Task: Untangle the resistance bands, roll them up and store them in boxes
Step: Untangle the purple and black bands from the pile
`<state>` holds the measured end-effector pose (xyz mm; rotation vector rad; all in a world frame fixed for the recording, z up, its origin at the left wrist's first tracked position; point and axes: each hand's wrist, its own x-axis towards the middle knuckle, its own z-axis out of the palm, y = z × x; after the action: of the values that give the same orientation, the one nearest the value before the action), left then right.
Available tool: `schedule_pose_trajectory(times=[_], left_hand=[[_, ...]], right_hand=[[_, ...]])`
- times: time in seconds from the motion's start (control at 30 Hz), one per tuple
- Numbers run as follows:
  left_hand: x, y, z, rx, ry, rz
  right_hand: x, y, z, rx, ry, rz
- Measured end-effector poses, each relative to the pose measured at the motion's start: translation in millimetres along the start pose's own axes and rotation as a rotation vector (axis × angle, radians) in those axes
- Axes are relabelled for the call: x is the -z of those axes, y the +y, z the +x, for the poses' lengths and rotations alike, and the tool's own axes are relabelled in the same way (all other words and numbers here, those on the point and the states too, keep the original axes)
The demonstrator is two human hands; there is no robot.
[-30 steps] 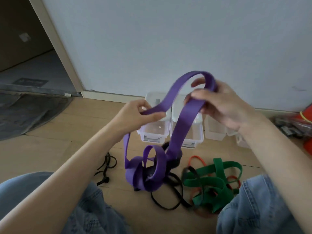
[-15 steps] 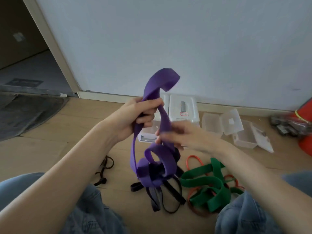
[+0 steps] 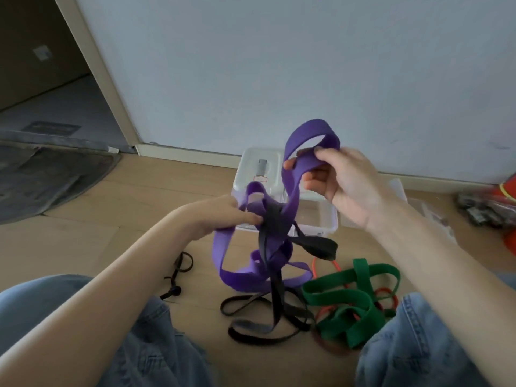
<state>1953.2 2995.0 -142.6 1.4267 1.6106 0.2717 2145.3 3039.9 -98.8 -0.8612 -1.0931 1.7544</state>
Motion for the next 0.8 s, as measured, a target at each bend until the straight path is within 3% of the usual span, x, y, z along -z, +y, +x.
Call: schedule_pose_trajectory(times=[0.1,0.17,0.23,0.3,0.37,0.43,0.5,0.6,0.7,0.8], left_hand=[[-13,1,-2,-0.112,-0.254,-0.113],[-20,-1,3,-0.149,-0.277,-0.155],[-27,-2,9,-0.166,-0.224,-0.205],[-37,-1,12,-0.191,-0.059,-0.200],[-48,3,15,-0.331,0.119,-0.147],[-52,5,18,-0.425,0.178,-0.094],[-42,5,20,-0.403,0.212,-0.051],[-15,2,14,-0.282,0.415,0.120],[5,3,2,-0.261,0.547,0.361],[13,8,-4,-0.261,0.580,0.323]], right_hand=[[-9,-3,-3,0.024,-0.051,0.110],[-9,-12,-2,0.038,-0.074,0.264],[-4,-19,-2,0.061,-0.096,0.360],[-4,-18,-3,0.078,-0.104,0.356],[-5,-14,-3,0.068,-0.084,0.322],[-3,-12,-1,0.065,-0.039,0.282],[6,-14,2,0.085,0.044,0.135],[23,-17,6,0.059,0.203,-0.295],[36,-13,3,-0.158,0.101,-0.435],[33,2,-5,-0.232,-0.072,-0.643]])
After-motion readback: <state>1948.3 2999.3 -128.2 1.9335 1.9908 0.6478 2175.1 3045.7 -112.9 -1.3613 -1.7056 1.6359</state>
